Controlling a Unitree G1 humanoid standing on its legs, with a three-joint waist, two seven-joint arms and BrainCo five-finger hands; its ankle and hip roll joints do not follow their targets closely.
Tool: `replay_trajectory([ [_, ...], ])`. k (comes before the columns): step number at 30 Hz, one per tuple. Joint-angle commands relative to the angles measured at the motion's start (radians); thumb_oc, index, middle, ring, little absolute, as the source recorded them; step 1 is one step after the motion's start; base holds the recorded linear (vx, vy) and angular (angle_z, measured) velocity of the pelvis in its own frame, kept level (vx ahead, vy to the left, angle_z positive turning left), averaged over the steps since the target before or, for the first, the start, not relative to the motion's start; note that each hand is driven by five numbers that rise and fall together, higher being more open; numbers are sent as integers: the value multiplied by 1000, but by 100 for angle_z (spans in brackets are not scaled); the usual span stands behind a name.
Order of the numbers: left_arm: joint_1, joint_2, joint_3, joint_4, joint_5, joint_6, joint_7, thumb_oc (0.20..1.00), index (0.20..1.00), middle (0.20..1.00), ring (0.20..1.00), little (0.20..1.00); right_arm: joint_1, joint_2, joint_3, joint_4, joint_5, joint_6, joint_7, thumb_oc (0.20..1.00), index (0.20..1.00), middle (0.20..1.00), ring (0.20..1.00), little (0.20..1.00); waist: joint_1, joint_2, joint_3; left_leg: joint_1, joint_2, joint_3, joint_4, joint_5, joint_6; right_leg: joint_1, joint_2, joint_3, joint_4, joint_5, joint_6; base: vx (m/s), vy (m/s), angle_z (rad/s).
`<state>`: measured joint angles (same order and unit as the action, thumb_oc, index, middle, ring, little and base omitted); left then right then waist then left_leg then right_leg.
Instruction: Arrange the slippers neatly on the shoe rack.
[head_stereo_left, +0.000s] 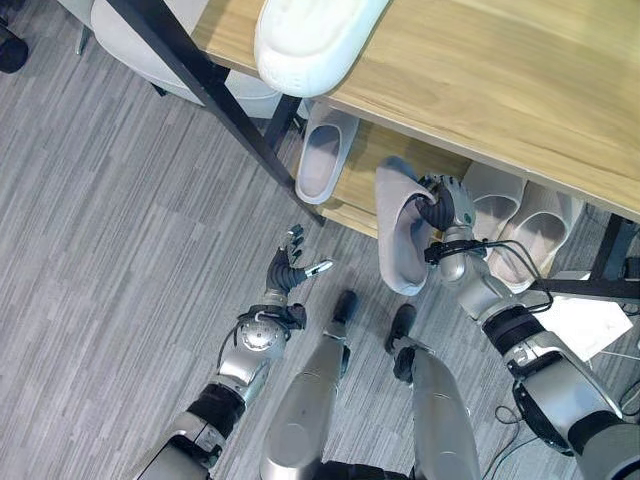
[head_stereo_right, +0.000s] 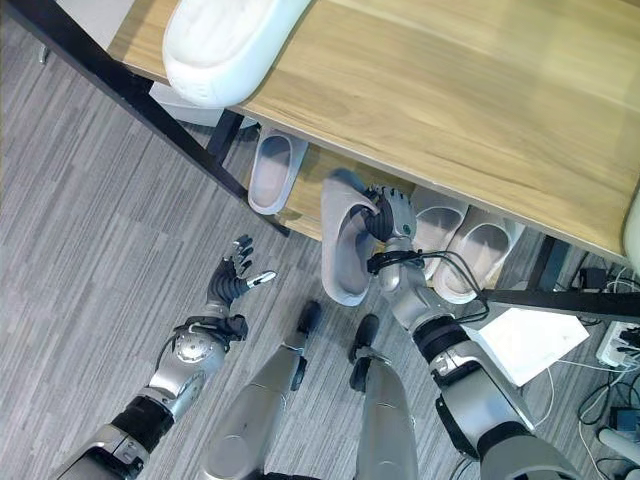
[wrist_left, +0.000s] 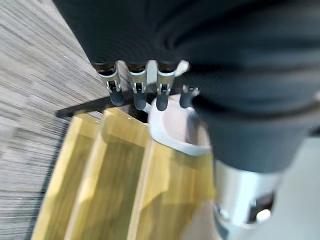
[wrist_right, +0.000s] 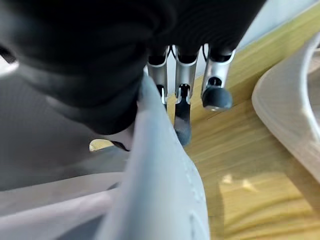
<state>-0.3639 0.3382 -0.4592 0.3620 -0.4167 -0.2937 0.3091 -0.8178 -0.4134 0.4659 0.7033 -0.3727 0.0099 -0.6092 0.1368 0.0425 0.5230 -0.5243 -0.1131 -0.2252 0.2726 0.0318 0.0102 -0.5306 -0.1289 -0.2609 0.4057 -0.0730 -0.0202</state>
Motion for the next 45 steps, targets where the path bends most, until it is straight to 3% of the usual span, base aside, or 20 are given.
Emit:
replay_trajectory([
  [1,36,24,-21,-75,-9,-80,13,1000,1000,1000,1000,1000,-47,-55,3,31,-6,2,-72,200,200,200,200,200,12,-21,-99,8,-19,-21,-6,-134,25,136,-26,-7,25,-235,54,69,24,29],
  [11,-70,53,-95,-118,10,-90,24,1000,1000,1000,1000,1000,-254,-189,44,279,95,3,-99,200,200,200,200,200,54,-34,-68,-44,-41,-65,14,-148,10,126,-34,-55,18,-265,54,64,0,19],
  [16,-108,47,-108,-110,21,-90,36,1000,1000,1000,1000,1000,-289,-190,71,303,103,1,-93,200,200,200,200,200,59,-37,-56,-55,-45,-76,17,-145,7,120,-36,-64,18,-263,56,16,-5,4],
  [23,-149,34,-138,-104,18,-92,45,1000,1000,1000,1000,1000,-330,-104,88,379,151,-4,-78,200,200,200,200,200,79,-26,-34,-55,-46,-96,0,-134,-1,129,-38,-92,6,-268,54,23,-15,12],
  [24,-149,34,-137,-104,18,-92,45,1000,1000,1000,1000,1000,-330,-104,88,380,152,-4,-78,385,385,385,385,385,79,-26,-34,-54,-46,-96,0,-134,-1,130,-37,-92,6,-268,54,17,-18,13],
  [25,-151,35,-140,-106,15,-93,45,1000,1000,1000,1000,1000,-341,-94,90,391,167,-6,-69,1000,1000,1000,1000,1000,82,-26,-32,-54,-46,-98,-1,-133,-2,131,-38,-93,6,-268,54,9,-10,9],
  [30,-152,32,-156,-93,5,-87,29,1000,1000,1000,1000,1000,-363,-41,88,436,258,-23,-32,1000,1000,1000,1000,1000,90,-29,-26,-41,-45,-106,-9,-130,-5,149,-34,-99,-9,-266,52,13,-13,1],
  [36,-136,36,-156,-92,3,-76,17,1000,1000,1000,1000,1000,-349,-35,21,407,355,-47,-57,1000,1000,1000,1000,1000,86,-34,-28,-19,-40,-101,-19,-131,-4,169,-30,-91,-22,-262,49,3,-3,1],
  [40,-101,26,-125,-84,-3,-62,10,1000,1000,1000,1000,1000,-232,-9,-80,169,448,-109,-103,1000,1000,1000,1000,1000,56,-36,-29,3,-34,-83,-26,-135,1,177,-28,-74,-21,-258,48,7,20,-3],
  [43,-89,26,-120,-85,-3,-59,7,1000,1000,1000,1000,1000,-200,2,-100,115,449,-113,-110,1000,1000,1000,1000,1000,49,-39,-32,9,-31,-78,-28,-137,3,180,-28,-69,-22,-257,48,8,15,-5],
  [45,-60,23,-107,-89,5,-49,5,1000,1000,1000,1000,1000,-94,55,-158,-6,450,-126,-127,1000,1000,1000,1000,1000,29,-40,-37,23,-28,-71,-31,-142,8,190,-25,-56,-31,-253,48,8,11,-16],
])
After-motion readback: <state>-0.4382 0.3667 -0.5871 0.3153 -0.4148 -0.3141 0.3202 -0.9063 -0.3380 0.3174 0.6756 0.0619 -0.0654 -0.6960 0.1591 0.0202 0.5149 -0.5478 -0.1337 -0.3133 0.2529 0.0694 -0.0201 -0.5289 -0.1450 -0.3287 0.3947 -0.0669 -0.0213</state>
